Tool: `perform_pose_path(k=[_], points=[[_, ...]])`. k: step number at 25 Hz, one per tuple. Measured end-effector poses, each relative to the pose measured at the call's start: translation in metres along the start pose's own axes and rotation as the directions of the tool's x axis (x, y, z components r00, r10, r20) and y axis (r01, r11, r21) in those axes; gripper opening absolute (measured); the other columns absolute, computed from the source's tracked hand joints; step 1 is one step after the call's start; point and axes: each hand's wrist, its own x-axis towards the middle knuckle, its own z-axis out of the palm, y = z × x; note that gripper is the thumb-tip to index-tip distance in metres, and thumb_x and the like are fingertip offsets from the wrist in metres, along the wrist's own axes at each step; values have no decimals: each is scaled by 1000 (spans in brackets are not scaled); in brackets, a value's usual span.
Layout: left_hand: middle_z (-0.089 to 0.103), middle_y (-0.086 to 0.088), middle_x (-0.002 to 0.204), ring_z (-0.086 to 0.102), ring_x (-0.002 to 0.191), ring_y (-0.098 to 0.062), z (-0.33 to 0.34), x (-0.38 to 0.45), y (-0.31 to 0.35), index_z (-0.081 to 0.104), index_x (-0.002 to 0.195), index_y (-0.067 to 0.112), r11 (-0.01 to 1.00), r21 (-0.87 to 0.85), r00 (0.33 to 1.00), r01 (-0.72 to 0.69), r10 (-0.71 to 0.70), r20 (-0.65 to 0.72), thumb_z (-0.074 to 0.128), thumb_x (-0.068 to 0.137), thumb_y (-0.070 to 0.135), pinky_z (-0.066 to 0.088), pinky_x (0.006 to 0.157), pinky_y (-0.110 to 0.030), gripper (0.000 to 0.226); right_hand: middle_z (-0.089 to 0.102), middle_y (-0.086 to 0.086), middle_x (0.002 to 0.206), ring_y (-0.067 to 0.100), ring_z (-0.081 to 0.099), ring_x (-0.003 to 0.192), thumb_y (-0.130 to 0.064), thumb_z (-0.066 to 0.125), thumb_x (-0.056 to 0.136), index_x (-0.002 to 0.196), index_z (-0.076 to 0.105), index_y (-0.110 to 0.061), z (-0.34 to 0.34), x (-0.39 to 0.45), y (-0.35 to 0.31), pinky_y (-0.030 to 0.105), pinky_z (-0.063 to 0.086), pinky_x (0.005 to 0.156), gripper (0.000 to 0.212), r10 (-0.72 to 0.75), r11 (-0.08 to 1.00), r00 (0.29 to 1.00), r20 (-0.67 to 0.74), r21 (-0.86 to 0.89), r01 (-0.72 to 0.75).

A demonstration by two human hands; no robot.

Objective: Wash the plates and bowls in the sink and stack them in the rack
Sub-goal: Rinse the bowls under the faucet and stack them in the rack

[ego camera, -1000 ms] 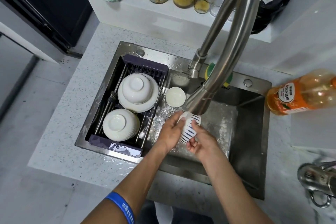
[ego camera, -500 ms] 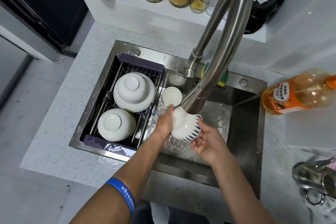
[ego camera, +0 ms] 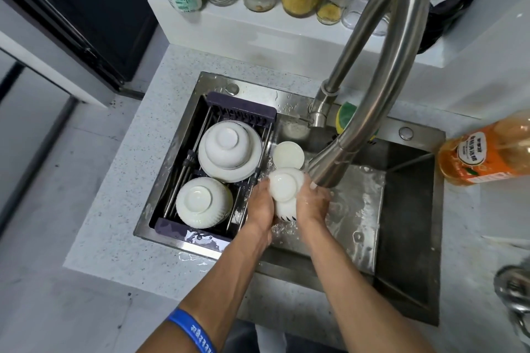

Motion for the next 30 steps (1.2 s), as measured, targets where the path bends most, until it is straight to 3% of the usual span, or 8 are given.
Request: perform_pose_path(k=[6, 10, 14, 16, 18, 20, 24, 30], points=[[75, -2, 96, 66, 80, -16, 16, 3, 5, 68, 102, 19, 1000, 16, 990, 17, -19, 139, 50, 100, 37, 48, 54, -21, 26, 70, 3, 85, 23, 61, 83, -25, 65, 83, 89, 69, -18, -38, 22, 12, 34, 49, 70, 10, -26, 924, 989, 147, 382, -33], [77, -5, 92, 70, 86, -23, 19, 4, 11, 70, 98, 15, 999, -20, 988, 25, -22, 155, 49, 98, 28, 56, 73, -34, 25, 74, 11, 104, 26, 70, 91, -21, 54, 94, 106, 71, -10, -55, 23, 13, 44, 52, 85, 23, 82, 815, 837, 540, 448, -369], [76, -8, 102, 70, 99, -27, 20, 5, 7, 69, 106, 13, 999, -40, 986, 27, -20, 163, 46, 101, 28, 58, 83, -38, 28, 70, 13, 120, 28, 67, 108, -19, 50, 98, 113, 71, -11, -62, 13, 23, 49, 46, 98, 27, -36, 766, 767, 640, 511, -391], [77, -5, 95, 69, 92, -25, 17, 1, 6, 68, 109, 11, 998, -43, 986, 35, -27, 167, 40, 105, 28, 56, 80, -36, 33, 70, 13, 120, 27, 66, 107, -14, 56, 93, 120, 66, -8, -65, 16, 26, 48, 49, 96, 29, -164, 860, 765, 623, 470, -198], [75, -8, 97, 69, 91, -24, 13, -5, 8, 67, 115, 8, 996, -25, 980, 86, -80, 182, 36, 105, 37, 55, 78, -35, 43, 75, 6, 98, 22, 69, 88, -13, 62, 93, 107, 70, -18, -73, 15, 31, 40, 54, 81, 18, -367, 912, 688, 626, 95, 400], [75, -8, 100, 69, 88, -21, 6, -10, 9, 69, 111, 10, 993, -22, 973, 113, -106, 205, 37, 105, 42, 55, 69, -29, 46, 73, 2, 83, 23, 65, 76, -21, 63, 92, 101, 71, -22, -78, 11, 44, 33, 50, 71, 12, -531, 382, 446, 721, -266, 885], [75, 3, 84, 64, 82, -17, -9, -11, 8, 71, 97, 21, 997, 9, 981, 82, -82, 174, 47, 100, 39, 47, 69, -30, 30, 74, 3, 82, 23, 67, 80, -9, 69, 77, 94, 68, -20, -72, -2, 36, 33, 43, 82, 21, -440, -61, 379, 814, -449, 892], [72, 0, 95, 61, 82, -14, -6, -21, 18, 72, 101, 18, 996, 87, 980, -23, 6, 198, 51, 98, 24, 47, 67, -27, 23, 75, 1, 78, 20, 69, 77, -5, 73, 68, 88, 70, -21, -76, -8, 36, 31, 43, 80, 25, -394, -87, 482, 782, -554, 828]])
